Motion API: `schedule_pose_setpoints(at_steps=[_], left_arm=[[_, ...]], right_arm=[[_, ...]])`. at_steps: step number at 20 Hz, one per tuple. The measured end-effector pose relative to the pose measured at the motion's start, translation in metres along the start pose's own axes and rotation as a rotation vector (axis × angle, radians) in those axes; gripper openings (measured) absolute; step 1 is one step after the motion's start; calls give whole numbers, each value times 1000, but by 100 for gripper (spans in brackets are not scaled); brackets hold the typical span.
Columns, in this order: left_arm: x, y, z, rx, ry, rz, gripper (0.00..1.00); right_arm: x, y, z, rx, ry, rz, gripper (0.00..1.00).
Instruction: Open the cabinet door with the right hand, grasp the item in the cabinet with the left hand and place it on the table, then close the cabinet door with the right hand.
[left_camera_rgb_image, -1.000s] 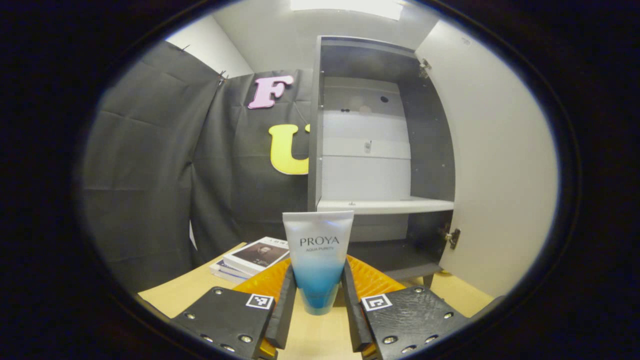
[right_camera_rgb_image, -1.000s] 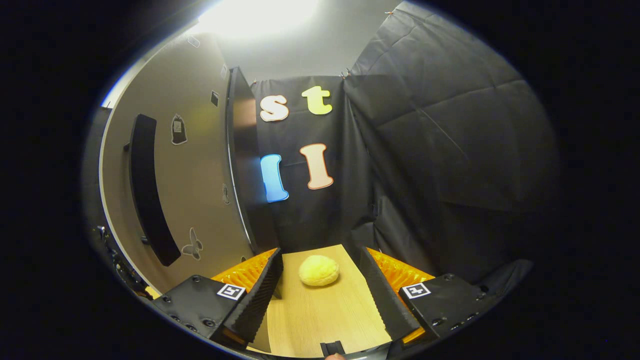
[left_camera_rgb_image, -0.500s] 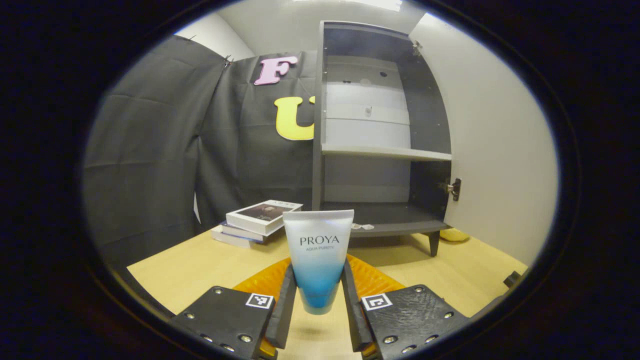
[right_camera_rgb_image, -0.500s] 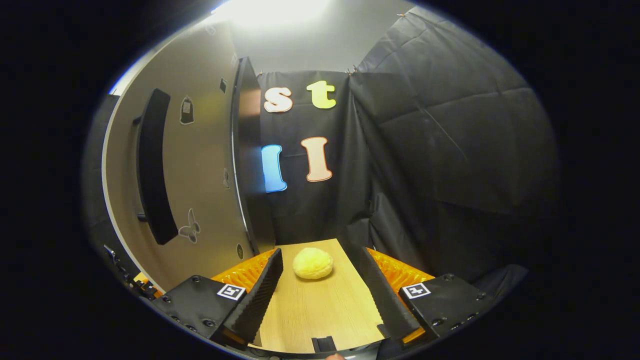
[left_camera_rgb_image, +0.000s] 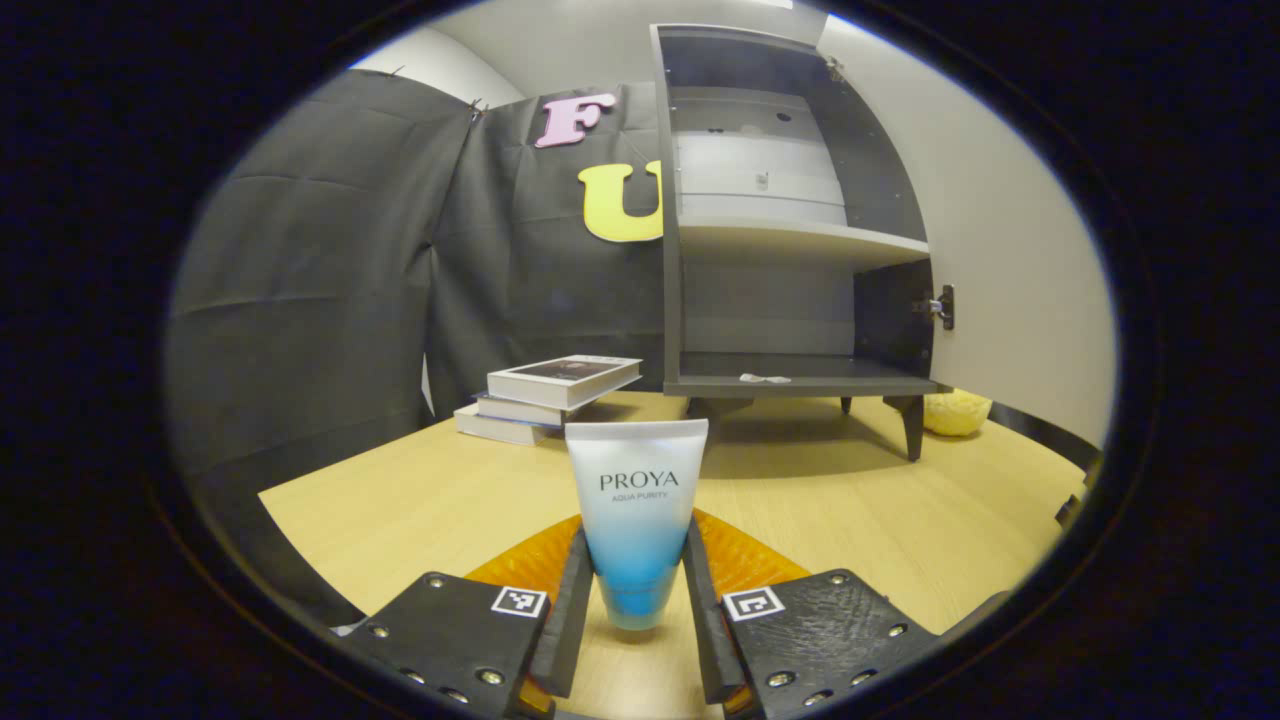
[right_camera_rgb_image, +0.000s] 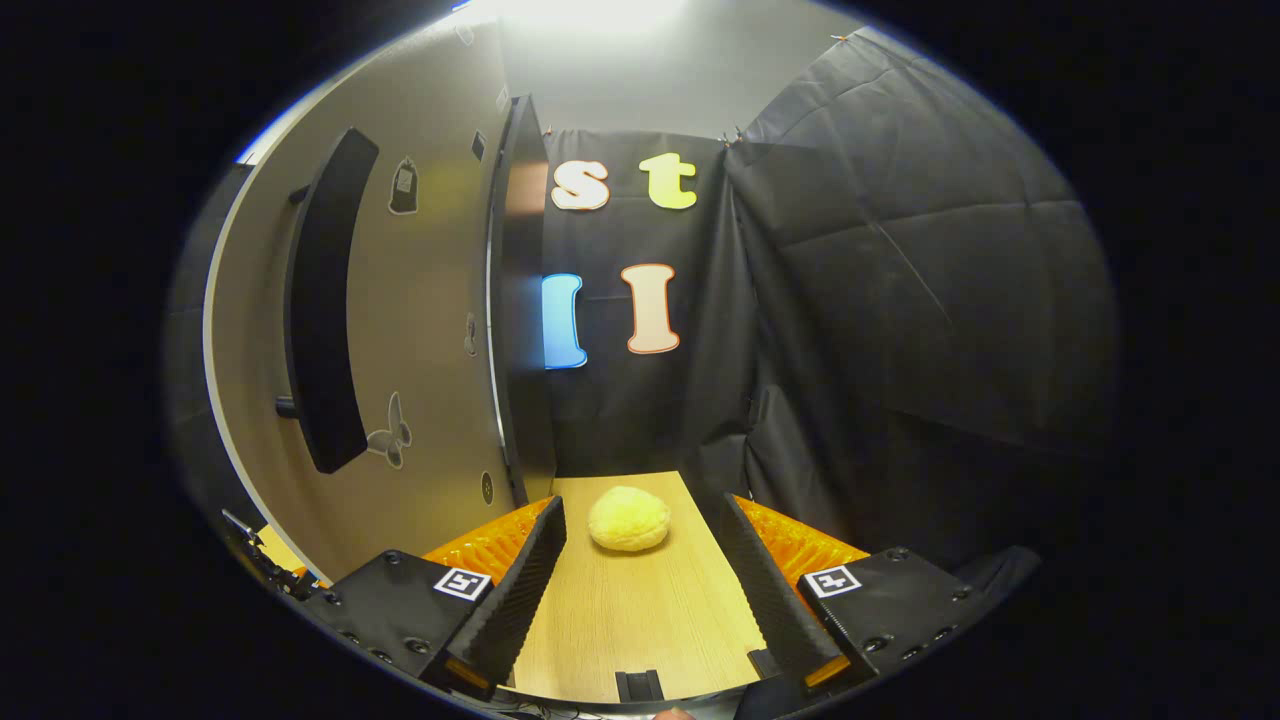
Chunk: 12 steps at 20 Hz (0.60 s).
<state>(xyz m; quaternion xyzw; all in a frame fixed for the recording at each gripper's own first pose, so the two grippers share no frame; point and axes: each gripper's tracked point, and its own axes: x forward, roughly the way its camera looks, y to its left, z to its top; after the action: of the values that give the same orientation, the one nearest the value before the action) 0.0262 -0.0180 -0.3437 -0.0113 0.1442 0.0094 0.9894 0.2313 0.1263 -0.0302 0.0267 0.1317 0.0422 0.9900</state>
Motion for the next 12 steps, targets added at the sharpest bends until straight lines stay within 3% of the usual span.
schedule_pose_setpoints(at_steps=[4,7,8,9,12], left_arm=[[-7,6,-17,-27,27,18,46],[-13,8,-26,-43,45,27,54],[-14,9,-30,-41,51,29,47],[-15,9,-32,-41,59,30,56],[-18,7,-35,-46,58,27,52]], right_arm=[[2,6,1,-9,2,12,98],[4,10,-2,-13,7,18,98],[3,10,-3,-15,8,17,98],[3,10,-3,-15,6,18,98],[4,13,-4,-16,8,23,98]])
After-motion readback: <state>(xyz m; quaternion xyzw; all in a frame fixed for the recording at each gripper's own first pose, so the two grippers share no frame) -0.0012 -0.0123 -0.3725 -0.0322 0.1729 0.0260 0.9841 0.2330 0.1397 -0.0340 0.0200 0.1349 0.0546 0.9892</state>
